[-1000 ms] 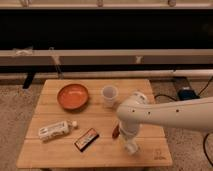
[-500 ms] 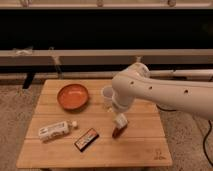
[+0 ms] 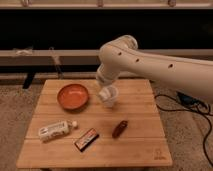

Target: Place the white sponge in the ceramic cup

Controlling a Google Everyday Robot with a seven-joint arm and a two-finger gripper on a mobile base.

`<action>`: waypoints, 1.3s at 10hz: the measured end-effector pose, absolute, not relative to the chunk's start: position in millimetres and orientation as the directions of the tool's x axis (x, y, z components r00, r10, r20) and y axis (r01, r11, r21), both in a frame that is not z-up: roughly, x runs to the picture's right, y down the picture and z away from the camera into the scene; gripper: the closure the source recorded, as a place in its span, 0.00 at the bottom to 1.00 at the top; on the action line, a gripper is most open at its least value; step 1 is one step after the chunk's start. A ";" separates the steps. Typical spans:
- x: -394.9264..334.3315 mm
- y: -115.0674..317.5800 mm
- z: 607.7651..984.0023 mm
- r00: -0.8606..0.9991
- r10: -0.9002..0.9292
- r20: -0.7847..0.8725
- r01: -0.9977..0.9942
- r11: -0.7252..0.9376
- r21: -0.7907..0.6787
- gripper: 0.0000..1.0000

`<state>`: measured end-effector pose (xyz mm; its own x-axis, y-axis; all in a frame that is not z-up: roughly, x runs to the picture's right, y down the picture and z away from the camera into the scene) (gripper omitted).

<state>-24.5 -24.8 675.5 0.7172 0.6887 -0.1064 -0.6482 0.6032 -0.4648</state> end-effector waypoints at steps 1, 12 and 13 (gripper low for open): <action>-21.5 -38.9 683.5 0.717 0.690 -0.097 -0.650 0.613 -0.449 1.00; 16.5 -38.3 777.9 0.694 0.704 -0.150 -0.686 0.584 -0.434 1.00; 15.0 -35.7 781.0 0.697 0.700 -0.152 -0.683 0.586 -0.436 0.98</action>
